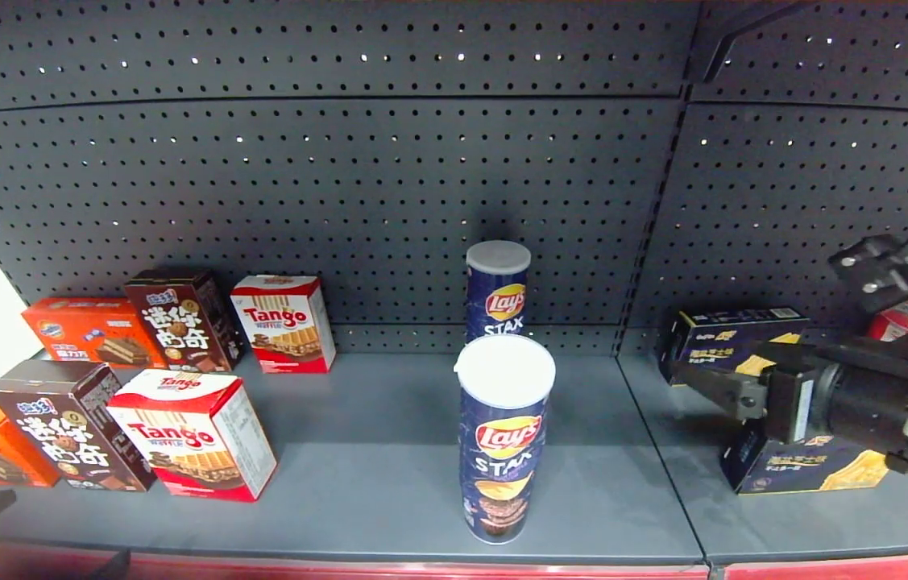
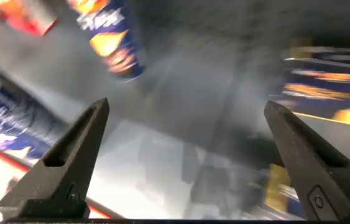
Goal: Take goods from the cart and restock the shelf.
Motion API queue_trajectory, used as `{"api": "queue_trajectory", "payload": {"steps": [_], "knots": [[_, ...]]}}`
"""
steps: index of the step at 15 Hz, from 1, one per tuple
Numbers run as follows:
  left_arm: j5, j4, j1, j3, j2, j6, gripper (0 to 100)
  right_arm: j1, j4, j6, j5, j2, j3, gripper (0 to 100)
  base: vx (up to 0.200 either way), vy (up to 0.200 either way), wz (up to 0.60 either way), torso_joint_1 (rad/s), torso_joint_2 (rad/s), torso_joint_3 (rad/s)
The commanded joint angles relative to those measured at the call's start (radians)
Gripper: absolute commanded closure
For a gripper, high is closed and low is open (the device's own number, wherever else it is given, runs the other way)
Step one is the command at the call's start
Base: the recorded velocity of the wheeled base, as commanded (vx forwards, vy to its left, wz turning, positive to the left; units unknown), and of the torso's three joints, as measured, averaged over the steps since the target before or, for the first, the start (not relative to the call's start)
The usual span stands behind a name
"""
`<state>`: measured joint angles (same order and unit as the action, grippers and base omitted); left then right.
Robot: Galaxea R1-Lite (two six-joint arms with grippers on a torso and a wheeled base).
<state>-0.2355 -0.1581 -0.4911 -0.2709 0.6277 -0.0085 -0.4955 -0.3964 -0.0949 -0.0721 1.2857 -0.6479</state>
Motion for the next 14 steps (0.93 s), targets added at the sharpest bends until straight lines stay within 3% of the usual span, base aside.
{"api": "queue_trajectory", "payload": {"steps": [1,3,6,9,12,13,14], "knots": [[-0.045,0.000,0.000,0.027,-0.042,-0.001,0,0.149,-0.001,0.000,0.006,-0.174,0.059,0,0.000,0.000,0.00,0.000,0.00,0.000],[-0.091,0.000,0.012,0.064,-0.069,-0.002,0,0.249,-0.001,0.000,0.020,-0.278,0.129,0,0.000,0.000,0.00,0.000,0.00,0.000],[-0.093,0.000,0.135,0.078,-0.098,-0.014,0,0.331,0.004,0.000,0.020,-0.419,0.218,0,0.000,0.000,0.00,0.000,0.00,0.000],[-0.094,0.005,0.204,0.142,-0.174,-0.014,0,0.433,0.005,0.000,0.017,-0.551,0.344,0,0.000,0.000,0.00,0.000,0.00,0.000],[-0.091,0.181,0.328,0.163,-0.335,-0.013,0,0.436,0.105,0.001,-0.009,-0.738,0.452,0,0.000,0.000,0.00,0.000,0.00,0.000],[-0.091,0.258,0.341,0.163,-0.405,-0.013,0,0.433,0.163,0.001,-0.009,-0.796,0.452,0,0.000,0.000,0.00,0.000,0.00,0.000],[-0.091,0.258,0.341,0.163,-0.405,-0.013,0,0.433,0.163,0.001,-0.009,-0.796,0.452,0,0.000,0.000,0.00,0.000,0.00,0.000]]}}
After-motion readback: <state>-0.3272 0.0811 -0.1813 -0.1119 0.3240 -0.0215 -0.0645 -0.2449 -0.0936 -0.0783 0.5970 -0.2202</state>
